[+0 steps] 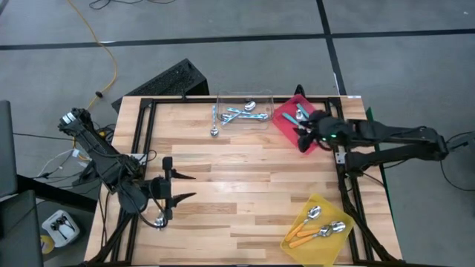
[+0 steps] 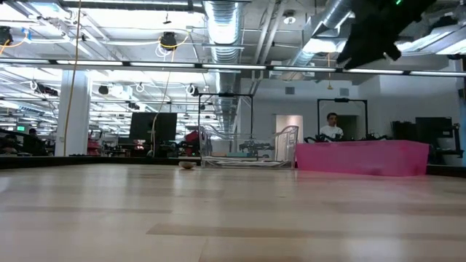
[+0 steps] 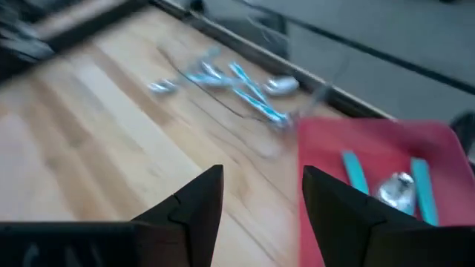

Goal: Sort silverware by color (type)
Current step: Put the orange spoon into the yellow bin

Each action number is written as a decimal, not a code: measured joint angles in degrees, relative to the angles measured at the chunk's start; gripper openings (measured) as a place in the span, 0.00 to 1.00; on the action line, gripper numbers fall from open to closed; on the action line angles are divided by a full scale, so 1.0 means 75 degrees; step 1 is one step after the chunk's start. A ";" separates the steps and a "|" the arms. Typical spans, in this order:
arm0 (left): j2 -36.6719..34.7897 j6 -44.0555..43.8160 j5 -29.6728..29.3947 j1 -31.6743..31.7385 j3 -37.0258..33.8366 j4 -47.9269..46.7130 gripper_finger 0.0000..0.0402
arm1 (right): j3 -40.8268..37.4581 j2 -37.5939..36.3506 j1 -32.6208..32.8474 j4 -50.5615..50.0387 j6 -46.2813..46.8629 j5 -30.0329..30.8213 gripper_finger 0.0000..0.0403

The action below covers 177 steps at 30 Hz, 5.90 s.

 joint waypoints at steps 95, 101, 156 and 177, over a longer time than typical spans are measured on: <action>0.0449 -1.4666 0.4907 -0.1154 -0.2398 -0.3723 0.33 | -0.0076 0.6902 0.4737 1.1048 -0.3297 0.0959 0.51; 0.0449 -1.5196 0.5083 -0.1154 -0.2396 -0.4519 0.30 | -0.0076 0.6902 0.4691 1.0781 -0.3078 0.0959 0.51; 0.3016 -1.4642 0.5087 -0.0867 -0.2181 -0.3505 0.30 | -0.0076 0.6896 0.4534 1.0660 -0.2670 0.0970 0.51; 0.3118 -1.3719 0.3561 -0.0848 -0.1817 -0.3302 0.07 | -0.0074 0.6721 0.4556 1.1834 -0.3419 0.0988 0.51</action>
